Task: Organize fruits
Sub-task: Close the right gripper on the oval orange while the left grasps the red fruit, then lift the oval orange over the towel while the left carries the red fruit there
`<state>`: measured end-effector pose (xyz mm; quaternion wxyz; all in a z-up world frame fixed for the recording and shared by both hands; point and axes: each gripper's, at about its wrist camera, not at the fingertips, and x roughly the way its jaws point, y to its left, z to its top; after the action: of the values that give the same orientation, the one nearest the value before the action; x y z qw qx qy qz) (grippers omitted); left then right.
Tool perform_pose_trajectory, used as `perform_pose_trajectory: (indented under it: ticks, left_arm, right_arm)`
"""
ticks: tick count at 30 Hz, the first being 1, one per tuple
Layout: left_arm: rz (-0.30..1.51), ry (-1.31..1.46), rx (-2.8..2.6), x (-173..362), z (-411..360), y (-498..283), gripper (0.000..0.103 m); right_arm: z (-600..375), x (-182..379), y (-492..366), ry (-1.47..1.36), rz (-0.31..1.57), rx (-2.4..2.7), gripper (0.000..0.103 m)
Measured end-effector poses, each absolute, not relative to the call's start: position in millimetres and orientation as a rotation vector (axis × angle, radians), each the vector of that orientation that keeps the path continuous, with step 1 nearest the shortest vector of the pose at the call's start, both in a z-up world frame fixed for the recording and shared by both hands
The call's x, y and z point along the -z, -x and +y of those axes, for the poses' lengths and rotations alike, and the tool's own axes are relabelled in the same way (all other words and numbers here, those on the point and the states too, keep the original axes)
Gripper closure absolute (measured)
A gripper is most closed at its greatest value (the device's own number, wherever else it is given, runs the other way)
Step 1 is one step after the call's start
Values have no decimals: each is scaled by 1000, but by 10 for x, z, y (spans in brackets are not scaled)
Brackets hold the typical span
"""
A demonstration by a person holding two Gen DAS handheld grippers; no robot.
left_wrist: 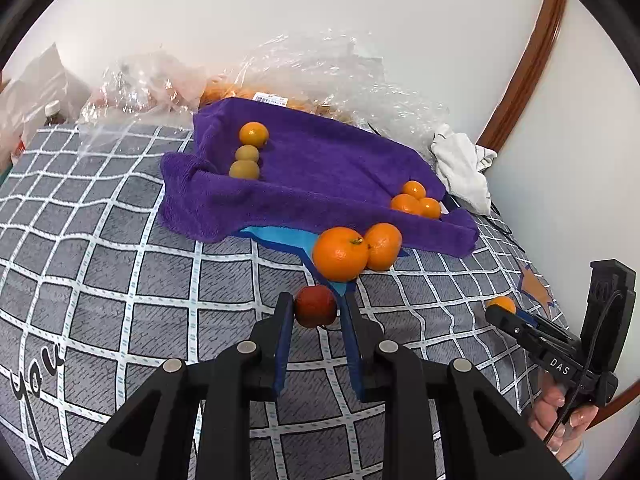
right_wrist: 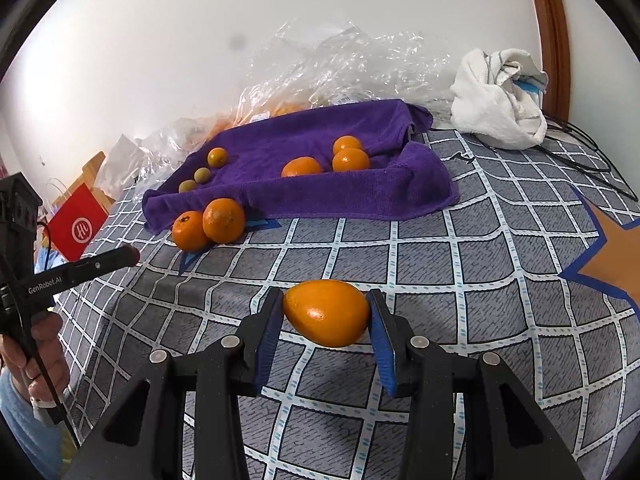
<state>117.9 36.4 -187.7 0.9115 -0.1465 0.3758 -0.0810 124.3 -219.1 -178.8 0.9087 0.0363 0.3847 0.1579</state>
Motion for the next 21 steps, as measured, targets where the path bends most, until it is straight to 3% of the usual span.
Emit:
perform_pose_trajectory:
  ticks: [9,21]
  left_arm:
    - [754,292,167,1622,466,-1283,80]
    - [667,281,141,912,671,-1764,80]
  right_arm:
    - [-2098,1597,-1283,-6,786,-295,61]
    - [-2006,642,-1747,21,638,-297,61]
